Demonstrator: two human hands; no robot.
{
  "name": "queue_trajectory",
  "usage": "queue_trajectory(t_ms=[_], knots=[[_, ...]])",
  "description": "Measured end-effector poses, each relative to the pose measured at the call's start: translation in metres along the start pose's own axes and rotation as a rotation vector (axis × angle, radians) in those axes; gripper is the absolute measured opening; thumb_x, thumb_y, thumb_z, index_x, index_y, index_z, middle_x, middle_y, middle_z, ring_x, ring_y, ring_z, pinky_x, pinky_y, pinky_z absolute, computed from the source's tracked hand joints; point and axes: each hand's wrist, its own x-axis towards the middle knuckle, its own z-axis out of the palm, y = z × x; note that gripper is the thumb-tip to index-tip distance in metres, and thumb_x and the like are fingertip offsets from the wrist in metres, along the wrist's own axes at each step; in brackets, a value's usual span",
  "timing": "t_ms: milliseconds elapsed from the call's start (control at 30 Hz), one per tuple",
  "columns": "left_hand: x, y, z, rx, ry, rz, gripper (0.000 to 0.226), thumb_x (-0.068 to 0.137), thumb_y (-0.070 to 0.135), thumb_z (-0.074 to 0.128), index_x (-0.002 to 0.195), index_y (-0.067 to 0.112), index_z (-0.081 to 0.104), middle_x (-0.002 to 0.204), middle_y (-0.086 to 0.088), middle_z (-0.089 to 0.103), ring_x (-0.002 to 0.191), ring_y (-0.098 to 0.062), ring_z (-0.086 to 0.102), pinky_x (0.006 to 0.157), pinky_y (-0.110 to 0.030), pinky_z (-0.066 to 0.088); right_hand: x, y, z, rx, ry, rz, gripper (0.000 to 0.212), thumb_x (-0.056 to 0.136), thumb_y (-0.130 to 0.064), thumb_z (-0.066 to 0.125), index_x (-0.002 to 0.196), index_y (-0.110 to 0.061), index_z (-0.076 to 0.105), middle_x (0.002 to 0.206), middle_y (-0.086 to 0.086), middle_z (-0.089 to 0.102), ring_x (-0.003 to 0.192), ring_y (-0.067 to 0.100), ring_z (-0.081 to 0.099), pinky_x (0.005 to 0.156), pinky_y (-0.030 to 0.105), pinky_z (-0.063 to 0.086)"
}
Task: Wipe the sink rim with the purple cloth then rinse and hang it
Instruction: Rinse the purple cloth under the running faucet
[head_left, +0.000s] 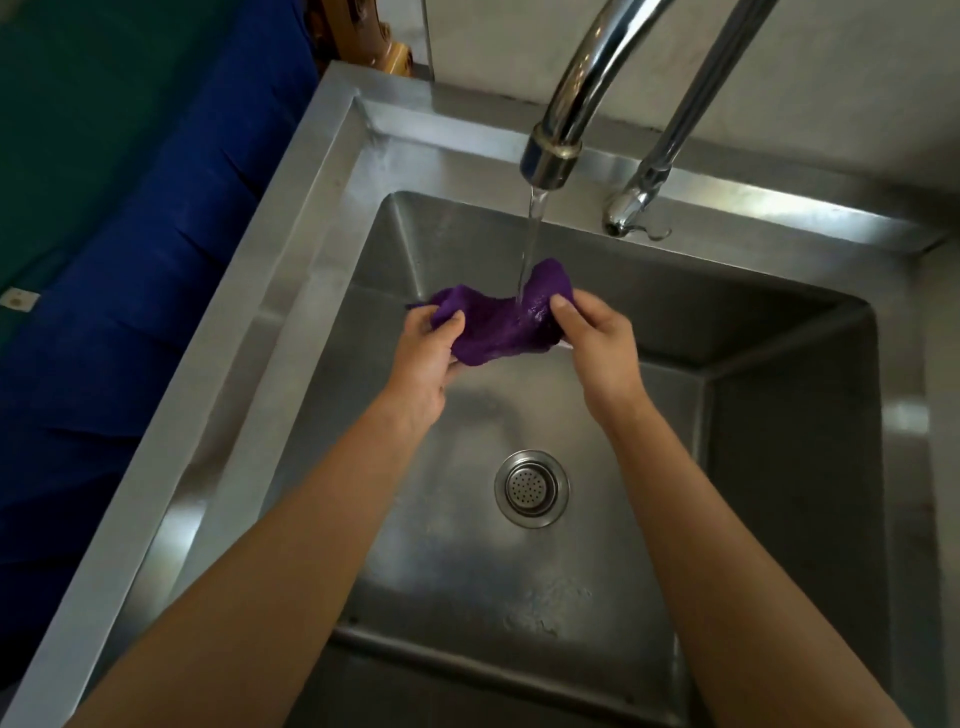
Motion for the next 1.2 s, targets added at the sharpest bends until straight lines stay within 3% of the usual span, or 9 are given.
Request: queue_trajectory(t_ms=[167,367,433,600,733,800,900,1000,1200], knots=[[0.004,-0.005,-0.003,0.423,0.096,0.187,0.041,0.091,0.026,0.056,0.13,0.019,0.047,0.134,-0.003,0.051,0.117,-0.014,0.052,0.101,-0.031,0.042,0.001,-0.004,0.007,0.029,-0.129,0.005,0.018,0.089,-0.002,0.056,0.103,-0.004,0.067,0.069,-0.014,0.071,0.067,-0.001,0.063,0.066,0.013,0.05],[-0.02,0.014,0.016,0.333,-0.272,0.278,0.015,0.091,0.021,0.058,0.105,0.021,0.062,0.097,0.001,0.069,0.089,-0.008,0.066,0.083,-0.024,0.052,0.005,-0.017,0.005,-0.056,-0.146,-0.009,0.013,0.087,-0.009,0.062,0.1,-0.009,0.064,0.085,0.004,0.07,0.077,0.016,0.067,0.074,0.028,0.055],[-0.02,0.013,0.021,0.403,-0.247,0.288,0.01,0.09,0.022,0.06,0.099,0.024,0.062,0.096,-0.004,0.069,0.091,-0.017,0.067,0.085,-0.035,0.055,0.005,-0.016,0.003,-0.095,-0.1,-0.01,0.014,0.088,-0.016,0.062,0.101,-0.012,0.059,0.088,0.006,0.07,0.08,0.022,0.068,0.075,0.036,0.056],[-0.021,0.007,0.034,0.36,-0.144,0.275,0.016,0.091,0.024,0.057,0.106,0.018,0.054,0.098,-0.002,0.065,0.091,-0.018,0.064,0.084,-0.037,0.053,-0.007,0.007,0.006,-0.065,0.077,0.016,0.027,0.097,-0.037,0.04,0.106,-0.017,0.056,0.096,-0.004,0.062,0.088,0.005,0.059,0.085,0.027,0.05],[-0.024,0.011,0.039,0.087,-0.152,0.194,0.022,0.092,0.006,0.05,0.113,0.014,0.046,0.097,-0.001,0.062,0.09,-0.018,0.061,0.079,-0.035,0.053,-0.007,0.015,0.003,-0.087,-0.054,0.209,0.048,0.096,-0.055,0.024,0.098,-0.025,0.062,0.095,0.001,0.066,0.09,0.01,0.062,0.09,0.035,0.049],[-0.025,0.016,0.04,0.065,-0.157,0.228,0.032,0.091,0.002,0.044,0.118,0.02,0.043,0.099,0.001,0.061,0.086,-0.014,0.061,0.071,-0.031,0.054,-0.009,0.015,0.002,-0.058,-0.091,0.246,0.043,0.097,-0.051,0.028,0.089,-0.028,0.063,0.087,-0.002,0.065,0.083,0.01,0.061,0.086,0.034,0.048],[-0.015,0.021,0.032,0.023,-0.112,0.205,0.023,0.091,0.014,0.043,0.11,0.026,0.049,0.096,0.002,0.061,0.083,-0.014,0.06,0.068,-0.03,0.052,-0.01,0.011,-0.001,-0.011,-0.063,0.178,0.025,0.094,-0.04,0.047,0.107,-0.025,0.062,0.096,-0.004,0.064,0.086,0.007,0.061,0.079,0.025,0.052],[-0.001,0.017,0.03,0.05,-0.047,0.065,0.017,0.092,0.04,0.049,0.092,0.024,0.055,0.093,0.0,0.062,0.086,-0.017,0.062,0.077,-0.035,0.052,-0.012,-0.002,0.002,-0.195,-0.045,-0.03,0.026,0.091,-0.022,0.057,0.117,-0.018,0.058,0.103,-0.006,0.062,0.09,0.006,0.06,0.077,0.012,0.05],[0.001,-0.002,0.043,-0.086,-0.169,-0.087,0.041,0.097,0.042,0.038,0.075,0.018,0.062,0.064,0.002,0.066,0.063,-0.013,0.065,0.06,-0.025,0.052,-0.016,-0.027,0.043,-0.806,0.081,-0.249,0.036,0.095,-0.045,0.041,0.095,-0.013,0.056,0.093,0.013,0.068,0.088,0.035,0.061,0.071,0.038,0.045]])
